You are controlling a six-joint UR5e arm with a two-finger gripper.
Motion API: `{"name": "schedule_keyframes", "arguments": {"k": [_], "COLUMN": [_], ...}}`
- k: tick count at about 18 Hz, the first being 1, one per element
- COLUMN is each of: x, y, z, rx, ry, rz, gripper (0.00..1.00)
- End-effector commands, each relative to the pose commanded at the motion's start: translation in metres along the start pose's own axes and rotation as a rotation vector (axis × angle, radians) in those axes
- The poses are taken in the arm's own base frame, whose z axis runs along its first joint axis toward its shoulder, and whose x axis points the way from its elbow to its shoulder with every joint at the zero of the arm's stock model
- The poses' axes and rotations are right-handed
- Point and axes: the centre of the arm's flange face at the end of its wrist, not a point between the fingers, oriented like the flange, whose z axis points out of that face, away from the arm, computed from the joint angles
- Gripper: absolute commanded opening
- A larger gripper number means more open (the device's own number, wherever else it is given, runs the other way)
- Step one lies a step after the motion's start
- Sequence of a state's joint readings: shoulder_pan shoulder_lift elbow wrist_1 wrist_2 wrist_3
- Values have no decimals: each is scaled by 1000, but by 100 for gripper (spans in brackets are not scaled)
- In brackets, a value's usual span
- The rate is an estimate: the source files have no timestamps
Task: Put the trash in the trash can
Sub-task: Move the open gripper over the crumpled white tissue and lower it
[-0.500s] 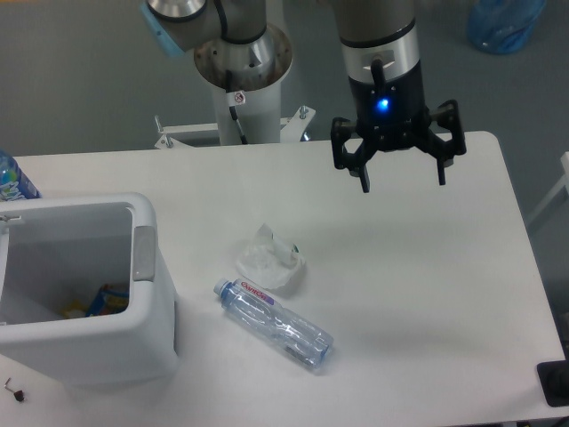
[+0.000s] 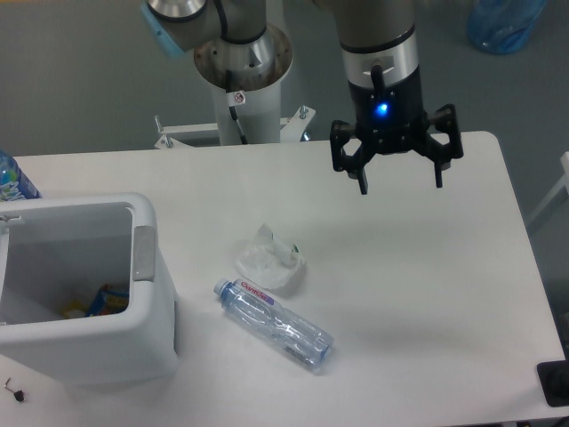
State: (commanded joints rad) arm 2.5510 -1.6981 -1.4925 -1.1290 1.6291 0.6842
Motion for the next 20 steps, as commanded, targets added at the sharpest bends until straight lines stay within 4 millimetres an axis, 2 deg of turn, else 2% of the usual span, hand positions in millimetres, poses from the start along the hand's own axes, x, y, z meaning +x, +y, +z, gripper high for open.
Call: {"name": "schedule_keyframes", "arguments": {"k": [5,9,13,15,17,20], "x": [6,12,30,43,59,71], "y": [4,9,25,19,11,9], "z": [17,30,63,72,90,118], "rx": [6,20,-37,-45,-64,-97], "ry": [5,-5,39,58,82,123], "rz": [3,-78,-65,-44,-10,38], "gripper": [100,100,100,100,100,100]}}
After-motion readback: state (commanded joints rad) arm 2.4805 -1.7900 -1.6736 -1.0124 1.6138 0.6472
